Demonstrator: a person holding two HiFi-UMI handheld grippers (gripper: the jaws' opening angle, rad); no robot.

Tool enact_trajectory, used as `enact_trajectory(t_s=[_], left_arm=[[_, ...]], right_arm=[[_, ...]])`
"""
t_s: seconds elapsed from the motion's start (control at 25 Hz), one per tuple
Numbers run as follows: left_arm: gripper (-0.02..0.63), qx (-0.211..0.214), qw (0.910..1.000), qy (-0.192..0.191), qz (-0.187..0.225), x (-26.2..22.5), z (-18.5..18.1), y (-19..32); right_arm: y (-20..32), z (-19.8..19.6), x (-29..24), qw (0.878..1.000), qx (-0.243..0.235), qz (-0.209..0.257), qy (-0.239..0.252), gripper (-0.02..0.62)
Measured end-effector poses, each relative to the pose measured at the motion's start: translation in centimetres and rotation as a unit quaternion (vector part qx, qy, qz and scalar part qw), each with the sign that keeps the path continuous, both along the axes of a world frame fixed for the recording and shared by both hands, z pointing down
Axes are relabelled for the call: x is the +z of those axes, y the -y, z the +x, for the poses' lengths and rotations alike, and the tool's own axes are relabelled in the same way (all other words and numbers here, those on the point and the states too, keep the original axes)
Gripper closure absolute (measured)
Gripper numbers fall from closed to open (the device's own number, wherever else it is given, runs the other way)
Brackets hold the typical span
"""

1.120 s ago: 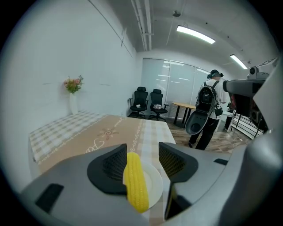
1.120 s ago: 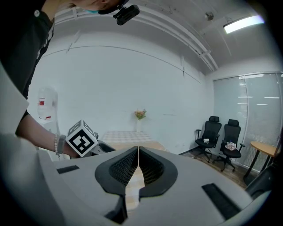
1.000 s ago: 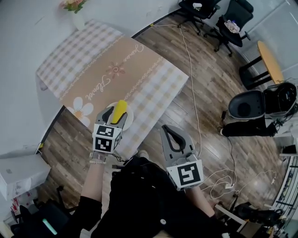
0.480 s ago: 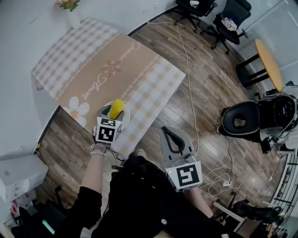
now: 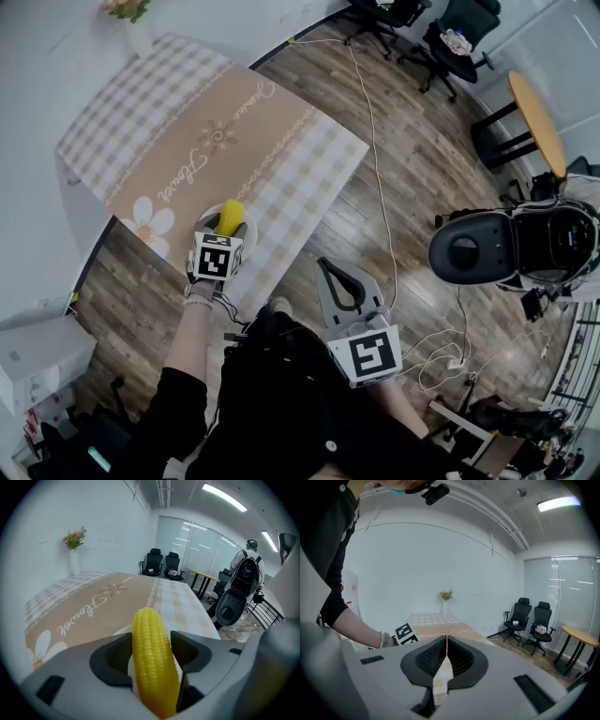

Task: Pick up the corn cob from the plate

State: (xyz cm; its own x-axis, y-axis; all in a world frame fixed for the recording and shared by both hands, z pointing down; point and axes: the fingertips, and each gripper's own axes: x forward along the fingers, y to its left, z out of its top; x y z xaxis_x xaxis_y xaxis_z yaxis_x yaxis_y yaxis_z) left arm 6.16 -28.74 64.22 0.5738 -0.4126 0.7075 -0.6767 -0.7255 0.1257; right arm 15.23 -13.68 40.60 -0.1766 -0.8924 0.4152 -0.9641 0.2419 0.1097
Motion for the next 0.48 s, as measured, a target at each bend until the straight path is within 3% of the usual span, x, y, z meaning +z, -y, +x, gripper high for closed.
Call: enact_trajectory(t_s=[0.48], left_arm=[[0.345,0.009,0.9993,0.033,0.016,1.5,0.5,-0.3]], right_arm=[[-0.2,-0.2,0.0,1.0,-0.002,-0.001,-0.002,0.552]])
